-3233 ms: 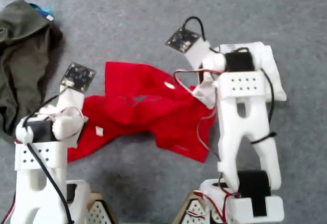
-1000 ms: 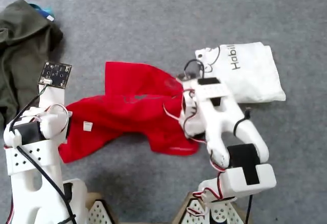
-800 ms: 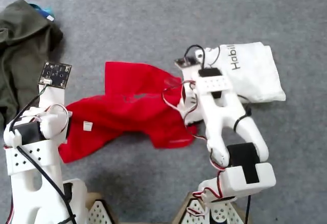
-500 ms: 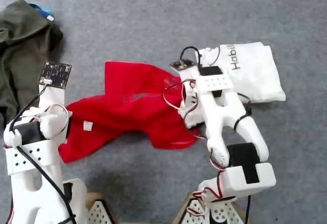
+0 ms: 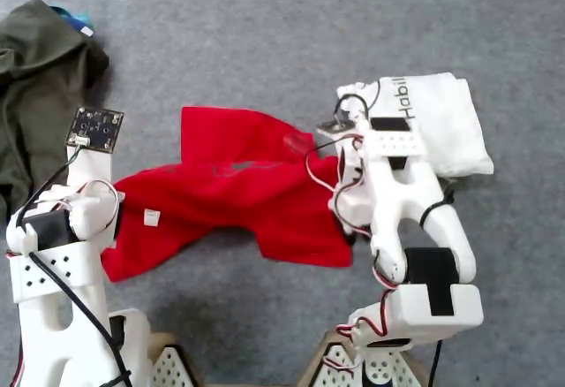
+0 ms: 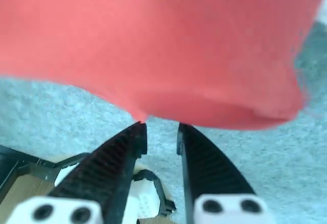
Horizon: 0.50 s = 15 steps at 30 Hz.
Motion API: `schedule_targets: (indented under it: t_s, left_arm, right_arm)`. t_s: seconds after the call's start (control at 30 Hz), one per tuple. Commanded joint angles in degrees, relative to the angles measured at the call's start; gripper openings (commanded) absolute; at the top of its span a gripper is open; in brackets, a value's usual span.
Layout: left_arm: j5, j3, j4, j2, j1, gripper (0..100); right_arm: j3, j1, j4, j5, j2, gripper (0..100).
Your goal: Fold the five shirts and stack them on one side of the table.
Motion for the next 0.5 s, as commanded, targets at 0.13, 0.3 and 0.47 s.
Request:
schedule_targets:
  t_s: [0.13, 0.3, 0.47]
  left_arm:
    - [0.62, -0.48, 0.0, -0.44, -0.66, 3]
    - [0.62, -0.48, -0.09, -0.35, -0.66, 3]
    - [0.62, -0.48, -0.18, -0.35, -0.57, 3]
  right_arm:
    - [3.65, 0.26, -4.04, -4.66, -0.22, 11.7]
    - [5.32, -2.2, -5.19, -8.35, -0.22, 11.7]
    - [5.23, -3.78, -6.59, -11.43, -0.31, 11.7]
